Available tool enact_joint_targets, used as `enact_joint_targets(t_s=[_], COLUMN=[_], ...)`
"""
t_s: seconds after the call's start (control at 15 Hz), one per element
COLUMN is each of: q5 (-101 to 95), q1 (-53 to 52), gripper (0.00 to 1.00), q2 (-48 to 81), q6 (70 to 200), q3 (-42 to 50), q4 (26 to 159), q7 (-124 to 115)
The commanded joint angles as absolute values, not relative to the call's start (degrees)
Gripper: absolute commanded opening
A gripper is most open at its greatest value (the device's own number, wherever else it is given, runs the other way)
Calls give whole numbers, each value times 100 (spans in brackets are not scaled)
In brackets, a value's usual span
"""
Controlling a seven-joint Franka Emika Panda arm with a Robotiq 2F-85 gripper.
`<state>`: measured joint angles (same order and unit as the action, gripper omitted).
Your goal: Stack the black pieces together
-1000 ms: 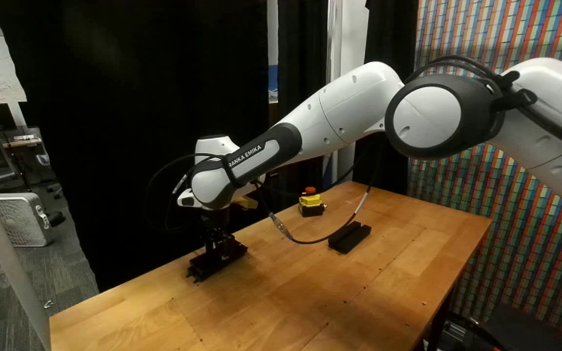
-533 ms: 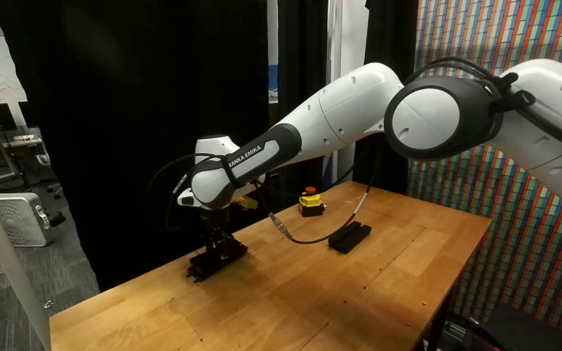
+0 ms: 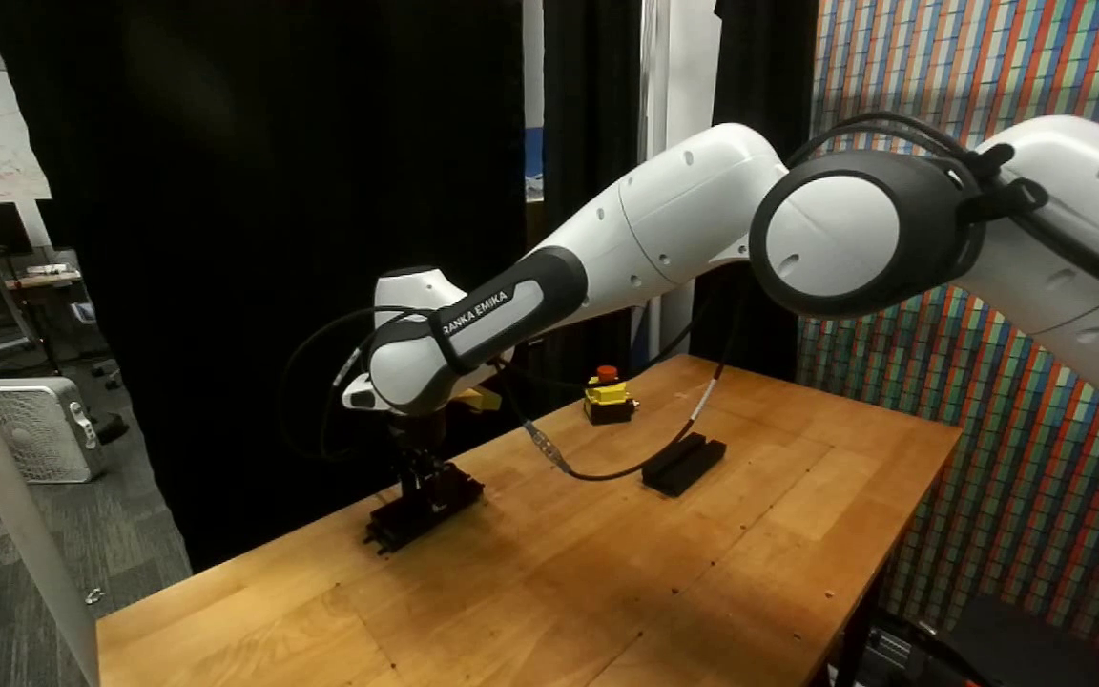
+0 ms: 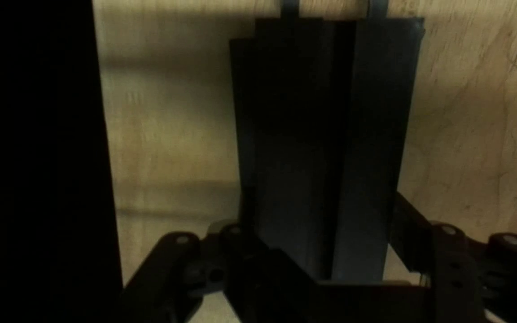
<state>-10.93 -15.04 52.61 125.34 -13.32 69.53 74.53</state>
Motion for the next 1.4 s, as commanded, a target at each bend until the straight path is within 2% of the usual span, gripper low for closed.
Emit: enact_joint_targets(t_s=[0.0,0.07,0.13,0.2,0.33,1.33], q5=[-1158,-1162,-1160,-1145,-1166,-1185], q1=[-1629,-1646,-1657,-1670,-1712,-1937], gripper=[45,45,57,93,99,100], q2=[5399,5397,5410,5436,5486,5974], q6=[12401,12388,12353,12318,12257,11865], q3=[-1265,-1256,-1252,-1250,-1227,-1047], q4=[6695,6683,6658,6614,6536,5621], q7=[7423,7409,7409,7384,7353,7131])
